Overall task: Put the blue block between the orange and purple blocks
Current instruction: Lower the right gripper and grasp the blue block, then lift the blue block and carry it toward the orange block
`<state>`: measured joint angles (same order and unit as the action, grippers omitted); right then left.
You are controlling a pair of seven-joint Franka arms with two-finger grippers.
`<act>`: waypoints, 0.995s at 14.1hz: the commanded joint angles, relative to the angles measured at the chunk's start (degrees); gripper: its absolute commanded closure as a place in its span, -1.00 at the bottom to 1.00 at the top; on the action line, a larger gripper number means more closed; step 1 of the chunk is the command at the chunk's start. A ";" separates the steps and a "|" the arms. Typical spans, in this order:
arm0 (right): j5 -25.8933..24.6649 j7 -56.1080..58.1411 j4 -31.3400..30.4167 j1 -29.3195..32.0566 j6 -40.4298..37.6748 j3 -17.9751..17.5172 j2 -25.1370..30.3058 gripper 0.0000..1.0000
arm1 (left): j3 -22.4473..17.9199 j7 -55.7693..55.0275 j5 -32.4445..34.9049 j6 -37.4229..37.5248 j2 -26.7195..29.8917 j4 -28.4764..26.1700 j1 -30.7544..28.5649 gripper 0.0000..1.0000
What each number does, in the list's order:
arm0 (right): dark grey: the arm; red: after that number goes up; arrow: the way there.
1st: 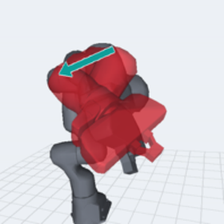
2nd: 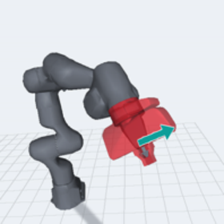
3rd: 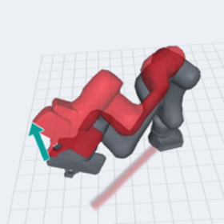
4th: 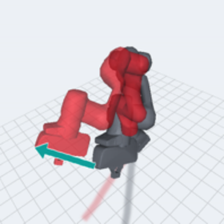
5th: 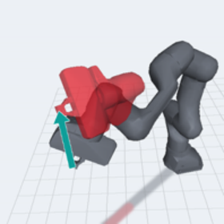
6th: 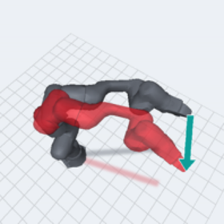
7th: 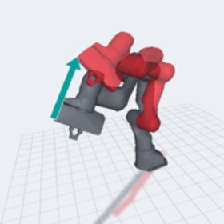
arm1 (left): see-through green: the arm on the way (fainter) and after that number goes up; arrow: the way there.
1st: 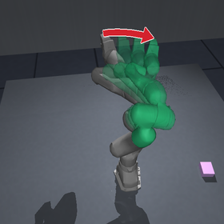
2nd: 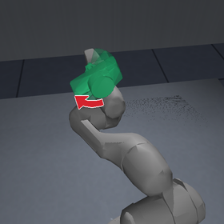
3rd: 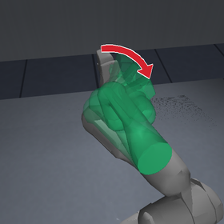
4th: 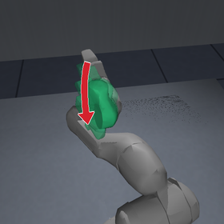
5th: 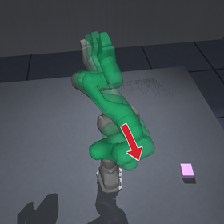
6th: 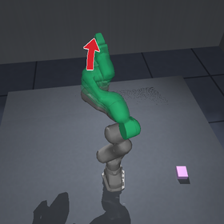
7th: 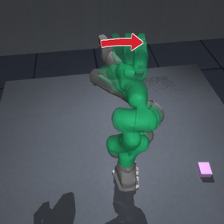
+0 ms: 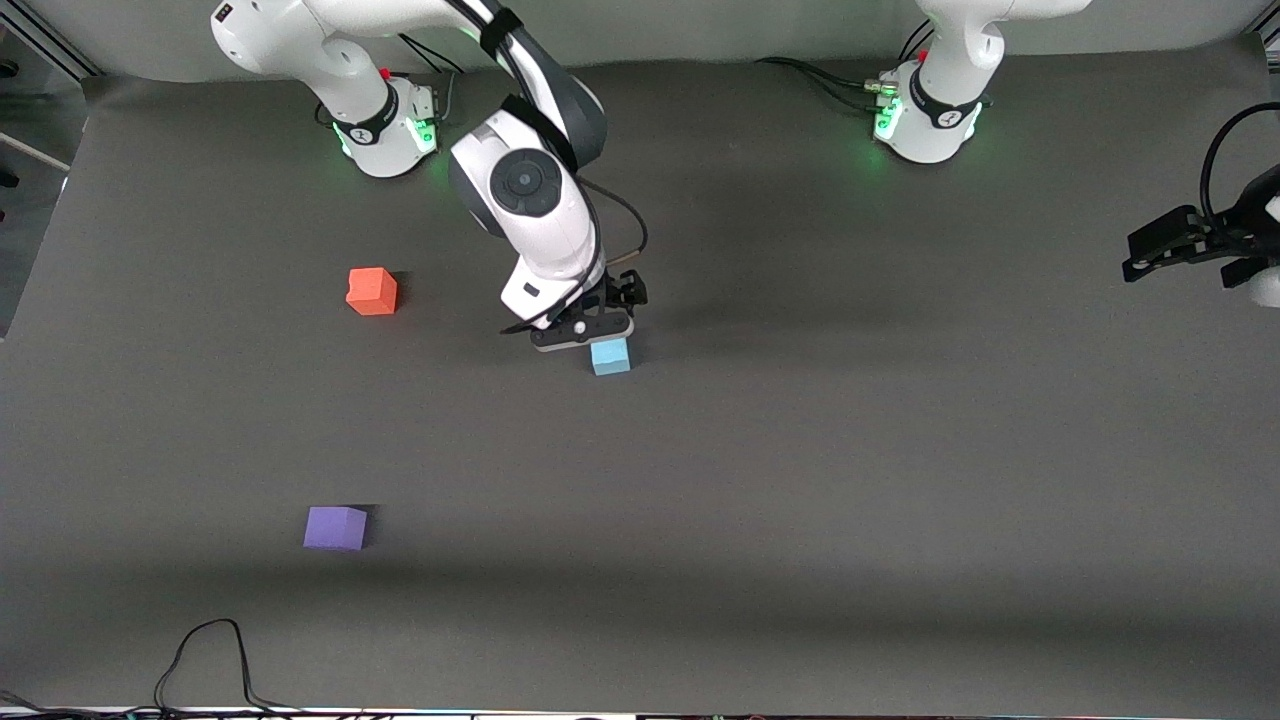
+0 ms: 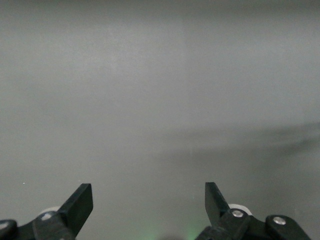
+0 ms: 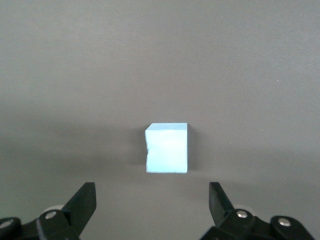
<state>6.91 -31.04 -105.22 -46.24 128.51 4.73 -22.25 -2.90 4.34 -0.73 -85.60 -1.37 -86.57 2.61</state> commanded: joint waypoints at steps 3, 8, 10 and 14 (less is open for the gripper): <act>-0.85 0.19 -0.34 -1.31 7.35 0.63 -7.62 -1.00 | -0.01 -5.13 0.03 -0.62 1.64 -1.93 1.35 -1.00; -0.15 -2.61 -0.16 -1.83 12.46 0.63 -12.64 -1.00 | 0.35 -5.22 -0.24 -0.44 1.73 -1.85 1.26 -1.00; -0.15 -2.71 -0.16 -1.92 12.90 0.63 -13.08 -1.00 | 1.49 -4.26 -0.24 -0.44 1.90 -1.93 0.38 -1.00; 0.38 -2.71 0.01 -1.83 12.90 0.63 -13.43 -0.83 | 3.85 -3.82 -0.24 -0.62 1.90 -2.11 -2.24 -1.00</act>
<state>6.78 -32.40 -105.93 -47.24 140.86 4.73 -35.15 -1.28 0.17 -0.88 -85.67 -1.37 -86.73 2.79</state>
